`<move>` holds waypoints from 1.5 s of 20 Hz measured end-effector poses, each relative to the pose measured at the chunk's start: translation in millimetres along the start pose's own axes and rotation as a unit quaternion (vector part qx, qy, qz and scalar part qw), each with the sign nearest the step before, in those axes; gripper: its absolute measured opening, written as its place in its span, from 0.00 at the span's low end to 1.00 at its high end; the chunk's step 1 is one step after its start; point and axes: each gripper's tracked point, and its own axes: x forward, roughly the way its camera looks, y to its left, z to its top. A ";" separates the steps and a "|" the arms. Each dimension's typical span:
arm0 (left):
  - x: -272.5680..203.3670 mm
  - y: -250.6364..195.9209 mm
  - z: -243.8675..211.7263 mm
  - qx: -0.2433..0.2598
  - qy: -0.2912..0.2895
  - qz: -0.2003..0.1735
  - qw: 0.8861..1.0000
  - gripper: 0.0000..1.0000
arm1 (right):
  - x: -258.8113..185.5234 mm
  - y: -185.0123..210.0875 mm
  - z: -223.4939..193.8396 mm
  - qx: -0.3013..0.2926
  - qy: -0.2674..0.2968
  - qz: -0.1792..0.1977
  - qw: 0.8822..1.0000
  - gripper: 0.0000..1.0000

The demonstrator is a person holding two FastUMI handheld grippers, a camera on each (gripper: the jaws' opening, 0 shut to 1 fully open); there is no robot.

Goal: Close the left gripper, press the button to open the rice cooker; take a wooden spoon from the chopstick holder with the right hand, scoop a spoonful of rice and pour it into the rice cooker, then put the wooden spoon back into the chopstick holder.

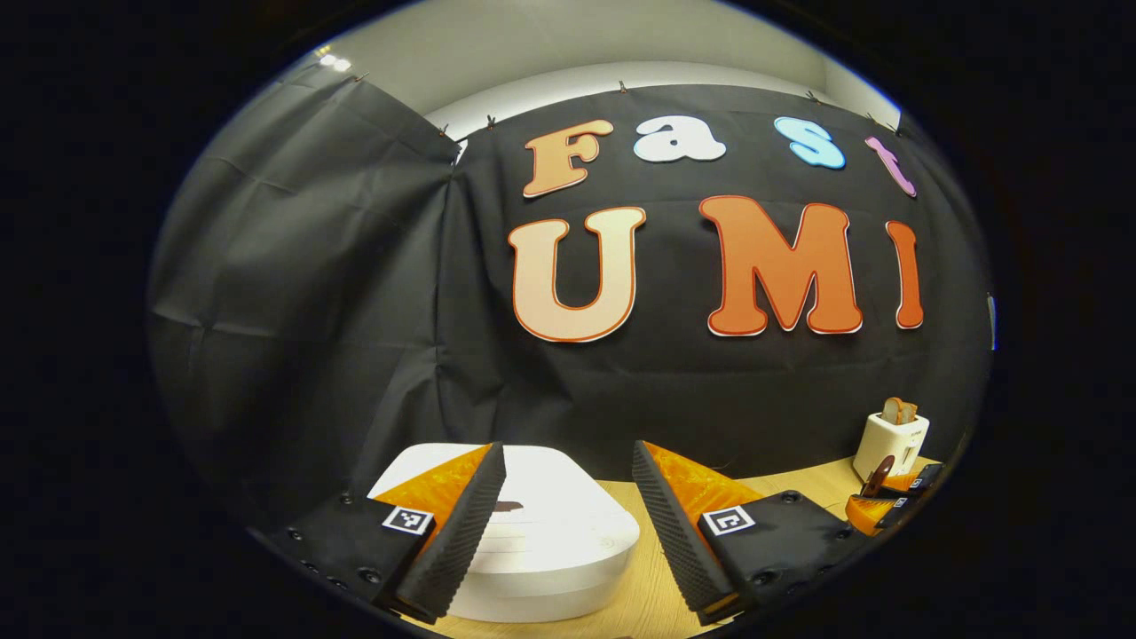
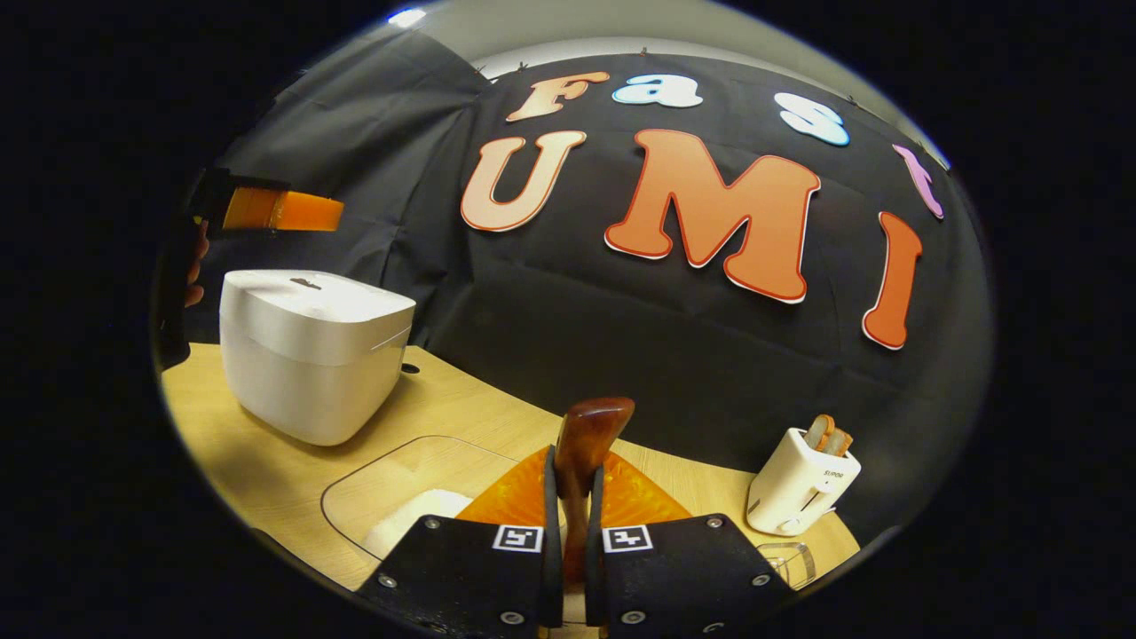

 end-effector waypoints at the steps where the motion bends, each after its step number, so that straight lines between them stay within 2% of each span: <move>1: 0.3 1.0 -0.9 -0.002 0.000 0.001 1.000 0.94 | -1.9 2.2 -4.0 0.016 0.004 0.002 1.000 0.10; 7: 0.9 3.6 -4.5 -0.009 0.003 -0.002 1.000 0.94 | -6.2 24.0 -21.5 0.109 0.058 0.043 0.991 0.11; 10: -0.9 7.3 -5.6 -0.010 0.003 0.001 1.000 0.94 | -6.9 21.0 -21.8 0.180 0.073 0.051 0.980 0.11; 12: -1.6 7.9 -6.2 -0.011 0.003 0.002 1.000 0.94 | -5.9 6.6 -15.2 0.226 0.070 0.045 0.970 0.11; 15: -3.2 8.4 -6.9 -0.014 0.004 0.000 1.000 0.95 | -8.7 3.3 -18.9 0.335 0.074 0.069 0.937 0.10; 20: -6.0 13.1 -6.3 -0.014 0.002 0.005 1.000 0.94 | -2.4 -4.8 -28.4 0.409 0.087 0.050 0.907 0.10; 24: -8.0 19.1 -4.3 -0.013 -0.001 0.009 1.000 0.94 | 5.0 -17.8 -43.0 0.501 0.107 0.040 0.858 0.10; 25: -8.5 20.5 -3.9 -0.013 -0.002 0.010 1.000 0.94 | 7.7 -18.6 -43.0 0.526 0.107 0.043 0.843 0.10; 27: -9.4 21.7 -4.3 -0.013 -0.001 0.010 1.000 0.94 | 7.9 -14.0 -40.6 0.557 0.112 0.054 0.821 0.10; 29: -10.9 25.7 -4.7 -0.013 0.000 0.011 1.000 0.94 | 7.9 -6.9 -35.8 0.603 0.118 0.075 0.785 0.10; 30: -11.9 28.0 -5.1 -0.014 0.000 0.013 1.000 0.94 | 9.5 -7.2 -37.2 0.619 0.119 0.076 0.773 0.10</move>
